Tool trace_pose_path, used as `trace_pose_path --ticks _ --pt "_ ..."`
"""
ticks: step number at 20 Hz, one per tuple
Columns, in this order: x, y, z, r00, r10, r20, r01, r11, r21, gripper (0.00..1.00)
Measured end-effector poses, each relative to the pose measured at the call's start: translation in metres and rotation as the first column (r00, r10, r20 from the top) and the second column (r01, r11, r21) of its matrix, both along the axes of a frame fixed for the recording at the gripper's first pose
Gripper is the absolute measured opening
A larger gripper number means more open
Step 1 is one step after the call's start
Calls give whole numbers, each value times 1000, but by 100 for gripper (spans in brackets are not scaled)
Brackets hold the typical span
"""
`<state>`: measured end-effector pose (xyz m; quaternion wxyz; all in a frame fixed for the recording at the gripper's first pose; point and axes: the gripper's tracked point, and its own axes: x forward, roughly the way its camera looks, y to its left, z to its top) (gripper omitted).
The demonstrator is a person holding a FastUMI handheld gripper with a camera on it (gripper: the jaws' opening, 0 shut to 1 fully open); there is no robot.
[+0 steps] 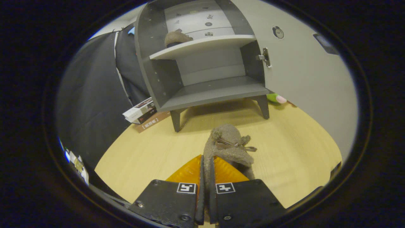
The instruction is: Open the shoe cabinet door, grab the shoes and put them into the shoe cabinet, then close the shoe cabinet door.
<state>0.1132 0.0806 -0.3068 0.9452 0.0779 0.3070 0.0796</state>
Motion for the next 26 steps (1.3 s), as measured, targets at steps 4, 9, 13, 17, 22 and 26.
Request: trace_pose_path --ticks 4,9,13,17,22,26 --pt "-13 11 51 995 40 87 -38 999 -24 10" --pt "-12 9 130 970 44 238 -30 997 -65 10" --pt "3 5 196 950 34 310 -16 998 -59 10" --pt "26 -1 265 923 45 383 -4 994 -107 10" --pt "65 9 327 922 71 382 -19 990 -139 10" --pt "126 8 361 932 24 361 27 990 -137 10"
